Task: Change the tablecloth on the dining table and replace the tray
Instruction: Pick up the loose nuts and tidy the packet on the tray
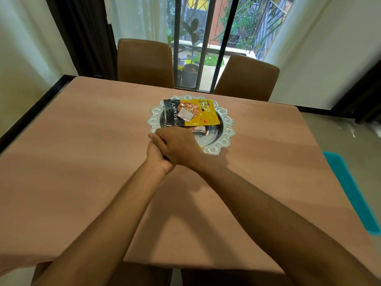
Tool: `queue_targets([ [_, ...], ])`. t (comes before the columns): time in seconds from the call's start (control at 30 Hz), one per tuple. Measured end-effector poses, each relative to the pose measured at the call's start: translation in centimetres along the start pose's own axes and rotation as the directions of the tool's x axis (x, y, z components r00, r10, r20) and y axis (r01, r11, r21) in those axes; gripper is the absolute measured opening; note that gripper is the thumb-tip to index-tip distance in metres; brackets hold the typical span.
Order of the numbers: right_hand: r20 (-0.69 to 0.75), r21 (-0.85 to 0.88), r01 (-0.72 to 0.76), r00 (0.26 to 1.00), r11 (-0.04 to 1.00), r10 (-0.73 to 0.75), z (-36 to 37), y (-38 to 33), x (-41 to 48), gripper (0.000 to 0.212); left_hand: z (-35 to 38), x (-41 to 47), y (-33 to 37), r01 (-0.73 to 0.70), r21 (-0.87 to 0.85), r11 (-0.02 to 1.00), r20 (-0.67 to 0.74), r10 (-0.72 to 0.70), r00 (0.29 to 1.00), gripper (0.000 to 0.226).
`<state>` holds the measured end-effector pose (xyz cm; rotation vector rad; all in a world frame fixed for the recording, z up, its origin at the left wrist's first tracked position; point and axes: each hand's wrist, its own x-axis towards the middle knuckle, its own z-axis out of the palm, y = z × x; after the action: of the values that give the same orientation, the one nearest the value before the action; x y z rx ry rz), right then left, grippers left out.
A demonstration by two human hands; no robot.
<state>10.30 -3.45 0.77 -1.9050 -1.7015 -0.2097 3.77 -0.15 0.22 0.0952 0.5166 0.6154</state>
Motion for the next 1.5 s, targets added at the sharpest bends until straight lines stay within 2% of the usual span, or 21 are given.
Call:
queue_targets([
  [0.07,0.019,0.073,0.017,1.0,0.997,-0.018,0.1,0.0,0.1,0.037,-0.2,-0.1,0.1,-0.026,-0.017,0.999,-0.032,0.026,0.999,0.035],
  [0.2,-0.025,0.224,-0.019,0.999,0.974,0.025,-0.9,0.3,0.4,0.038,0.0,0.5,2.3,0.045,0.157,0.987,-0.116,-0.027,0.993,0.029],
  [0.3,-0.132,0.359,-0.195,0.958,0.913,0.256,-2.7,2.4,0.5,0.042,0.6,0.9,3.0,0.062,0.137,0.989,-0.178,-0.037,0.983,0.033],
  [0.33,-0.119,0.385,-0.263,0.936,0.884,0.33,-3.4,3.7,0.3,0.041,0.7,0.8,3.0,0.059,0.125,0.99,-0.178,-0.036,0.983,0.034],
  [0.4,0.027,0.392,-0.398,0.906,0.829,0.422,-4.7,6.5,-0.4,0.031,0.6,0.7,3.1,0.054,0.123,0.991,-0.198,-0.029,0.98,0.035],
  [0.5,0.269,0.313,-0.508,0.858,0.803,0.437,-5.9,9.9,-2.4,0.008,0.6,0.4,3.0,0.056,0.12,0.991,-0.214,-0.029,0.976,0.036],
  [0.6,0.411,0.148,-0.492,0.82,0.858,0.399,-6.1,11.5,-3.6,0.024,1.0,0.4,2.6,0.054,0.105,0.993,-0.214,-0.031,0.976,0.034],
  [0.67,0.468,0.099,-0.472,0.799,0.876,0.377,-6.0,11.5,-3.7,0.027,1.1,0.5,2.5,0.056,0.101,0.993,-0.211,-0.033,0.977,0.035],
  [0.83,0.516,0.073,-0.452,0.78,0.889,0.354,-5.7,11.6,-3.2,0.013,1.2,0.5,2.4,0.066,0.067,0.996,-0.204,-0.051,0.978,0.035],
  [0.93,0.49,0.097,-0.474,0.788,0.875,0.373,-5.9,11.4,-3.1,0.009,1.2,0.3,2.4,0.067,0.048,0.997,-0.199,-0.056,0.978,0.037],
  [1.1,0.322,0.26,-0.504,0.849,0.823,0.418,-5.4,9.7,-2.0,0.01,1.3,0.2,2.2,0.054,0.045,0.998,-0.191,-0.045,0.981,0.034],
  [1.23,0.192,0.2,-0.461,0.884,0.864,0.427,-5.0,8.6,-0.9,0.007,1.2,0.4,2.2,0.057,0.058,0.997,-0.203,-0.044,0.978,0.033],
  [1.4,0.193,0.152,-0.471,0.877,0.869,0.441,-4.8,8.8,-2.9,0.008,0.6,0.1,2.8,0.086,0.113,0.99,-0.197,-0.063,0.978,0.032],
  [1.5,0.176,0.182,-0.439,0.895,0.88,0.41,-4.2,7.3,-6.5,0.005,-1.2,-0.5,2.6,0.156,0.109,0.982,-0.2,-0.132,0.971,0.025],
])
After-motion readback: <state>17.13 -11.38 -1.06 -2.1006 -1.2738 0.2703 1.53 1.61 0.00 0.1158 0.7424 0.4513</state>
